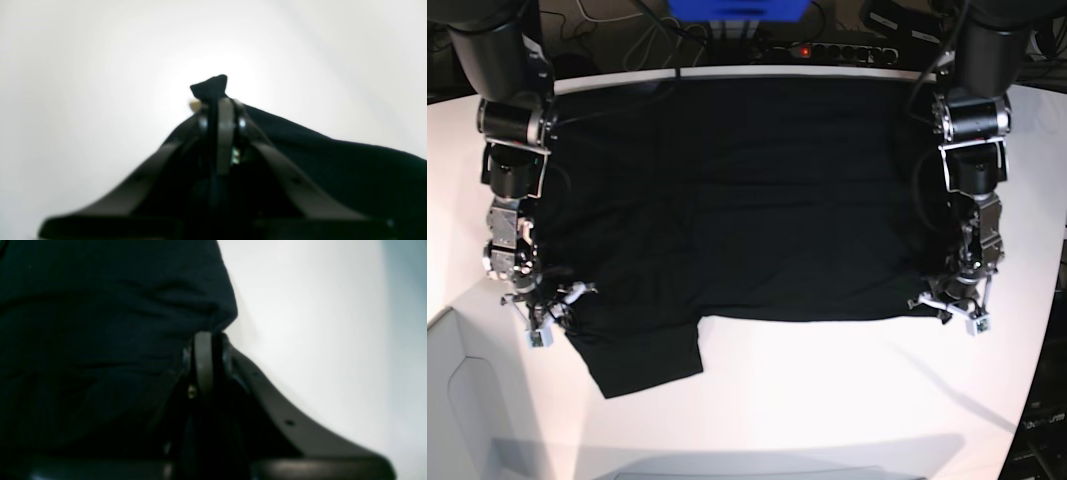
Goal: Fold the T-shirt properly
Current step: 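Release and reach both grippers down to the shirt's hem corners, then grasp the hem corners and fold them up toward the collar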
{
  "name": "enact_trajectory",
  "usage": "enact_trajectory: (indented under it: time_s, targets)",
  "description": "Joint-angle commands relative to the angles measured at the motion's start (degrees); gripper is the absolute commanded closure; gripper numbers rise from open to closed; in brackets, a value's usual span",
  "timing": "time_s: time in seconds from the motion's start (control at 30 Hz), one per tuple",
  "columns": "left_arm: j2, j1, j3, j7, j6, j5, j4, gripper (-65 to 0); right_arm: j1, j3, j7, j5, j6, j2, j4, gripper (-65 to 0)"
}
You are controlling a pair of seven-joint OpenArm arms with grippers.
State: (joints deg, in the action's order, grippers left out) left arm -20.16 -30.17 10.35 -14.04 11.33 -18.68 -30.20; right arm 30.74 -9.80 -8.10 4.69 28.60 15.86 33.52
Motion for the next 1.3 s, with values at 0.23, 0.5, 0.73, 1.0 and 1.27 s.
enact_trajectory:
  time_s: [0.23,0.5,0.73,1.0,1.27]
  targets:
    - [-0.72,0.68,0.51,-9.21,0.14,-0.36,-9.15,0.0,-0.37,-4.66,-2.76,0.89,0.37,0.27,4.15,0.0]
    - [-0.45,12.90,3.50,-13.52,0.14,-0.36,-32.71,0.0,-7.40,-7.47,-2.85,0.89,0.63,0.27,20.06,0.0]
    - [2.98,19.49,15.37,-17.83,0.67,-0.36,-43.61,0.0,-13.55,-7.47,-2.85,0.81,0.72,-0.69,33.08,0.0]
    - [4.56,28.20,18.88,-19.76,0.76,-0.44,-55.74,0.0,-24.54,-10.29,-2.85,-6.49,0.72,-0.96,48.55,0.0]
    - [9.31,38.57,25.83,-19.76,0.76,-0.53,-66.46,0.0,-35.88,-14.24,-2.85,-12.29,0.72,-0.87,56.99,0.0]
